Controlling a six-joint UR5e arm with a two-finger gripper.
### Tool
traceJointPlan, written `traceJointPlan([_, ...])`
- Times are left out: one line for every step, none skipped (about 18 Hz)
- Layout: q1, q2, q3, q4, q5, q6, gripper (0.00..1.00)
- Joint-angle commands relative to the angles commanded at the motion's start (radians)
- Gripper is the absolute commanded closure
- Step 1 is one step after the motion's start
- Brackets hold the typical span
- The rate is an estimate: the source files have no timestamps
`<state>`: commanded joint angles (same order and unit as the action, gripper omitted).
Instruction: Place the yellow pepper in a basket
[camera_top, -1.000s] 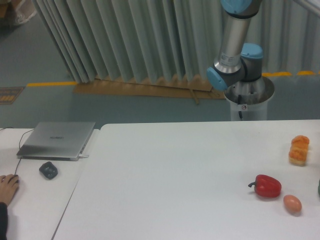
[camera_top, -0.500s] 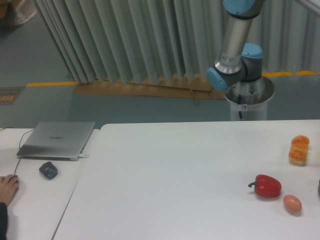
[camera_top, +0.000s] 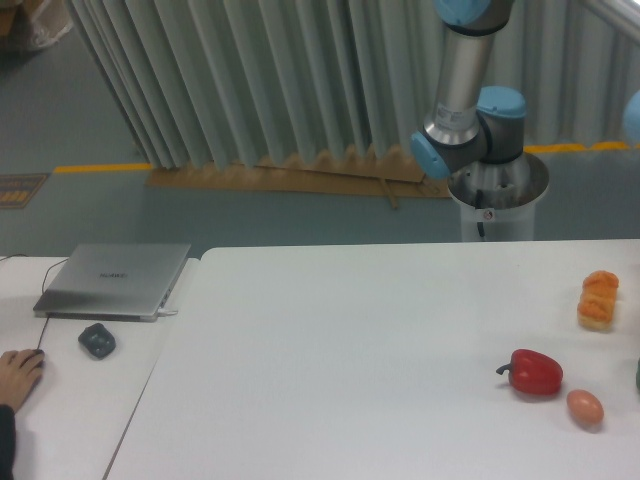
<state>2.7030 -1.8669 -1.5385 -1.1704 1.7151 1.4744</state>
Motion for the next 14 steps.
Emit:
traceJointPlan([-0.012, 0.015, -0.012, -0.027, -0.014, -0.012, 0.0])
traceJointPlan([-0.02, 0.043, -0.025, -0.067, -0.034, -0.014, 0.0])
traceJointPlan([-0.02, 0.069, -0.038, -0.107, -0.072, -0.013, 0.0])
traceJointPlan([-0.022, 0.081, -0.042, -0.147, -0.128, -0.011, 0.0])
traceJointPlan([-0.034, 0.092, -0.045, -0.211, -0.171, -0.011, 0.0])
traceJointPlan([-0.052, 0.098, -0.045, -0.245, -0.178, -0.014, 0.0])
traceJointPlan([-0.069, 0.098, -0.045, -0.264, -0.18, -0.016, 0.0])
traceJointPlan([-0.08, 0.1, -0.046, -0.272, -0.186, -0.019, 0.0])
traceJointPlan([-0.098, 0.106, -0.046, -0.276, -0.212, -0.019, 0.0])
traceJointPlan([-0.11, 0.117, -0.054, -0.276, -0.229, -0.023, 0.0])
traceJointPlan([-0.115, 0.129, -0.066, -0.276, -0.233, -0.045, 0.0])
traceJointPlan([-0.132, 0.134, -0.078, -0.272, -0.236, -0.072, 0.0])
traceJointPlan([-0.14, 0.135, -0.077, -0.272, -0.236, -0.075, 0.0])
traceJointPlan([-0.141, 0.134, -0.077, -0.27, -0.238, -0.077, 0.0])
